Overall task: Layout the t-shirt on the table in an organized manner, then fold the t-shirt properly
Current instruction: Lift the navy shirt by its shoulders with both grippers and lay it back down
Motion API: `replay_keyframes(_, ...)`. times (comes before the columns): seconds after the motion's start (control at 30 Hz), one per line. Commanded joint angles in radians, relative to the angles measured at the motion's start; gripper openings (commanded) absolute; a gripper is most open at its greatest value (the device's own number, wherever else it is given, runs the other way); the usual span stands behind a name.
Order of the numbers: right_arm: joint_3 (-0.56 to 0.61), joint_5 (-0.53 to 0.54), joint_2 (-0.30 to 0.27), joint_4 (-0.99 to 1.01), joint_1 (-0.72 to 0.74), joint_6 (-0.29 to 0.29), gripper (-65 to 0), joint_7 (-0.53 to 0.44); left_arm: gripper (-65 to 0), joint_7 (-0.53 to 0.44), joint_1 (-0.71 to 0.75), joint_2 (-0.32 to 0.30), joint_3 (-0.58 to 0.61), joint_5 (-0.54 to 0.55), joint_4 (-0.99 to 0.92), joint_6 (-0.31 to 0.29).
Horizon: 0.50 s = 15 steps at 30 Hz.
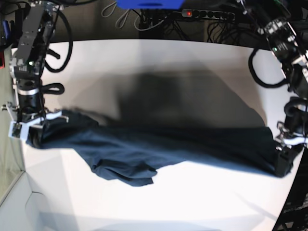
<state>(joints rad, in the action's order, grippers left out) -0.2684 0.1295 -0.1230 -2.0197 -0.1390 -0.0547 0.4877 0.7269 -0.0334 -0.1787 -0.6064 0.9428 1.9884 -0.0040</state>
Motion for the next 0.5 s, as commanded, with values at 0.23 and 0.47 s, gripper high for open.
replay_keyframes(0.23,-0.004,-0.003,0.038,-0.019,0.131,0.005,-65.0,-0.220,-64.9,-0.020,-0.128,-0.020,-0.005,0.057,0.028,0.006)
replay_keyframes(0.47,-0.007,-0.004,0.039,-0.023,0.158,0.009,-65.0,-0.380,-64.9,-0.023,-0.213,-0.032,-0.007,0.235,0.032,0.006)
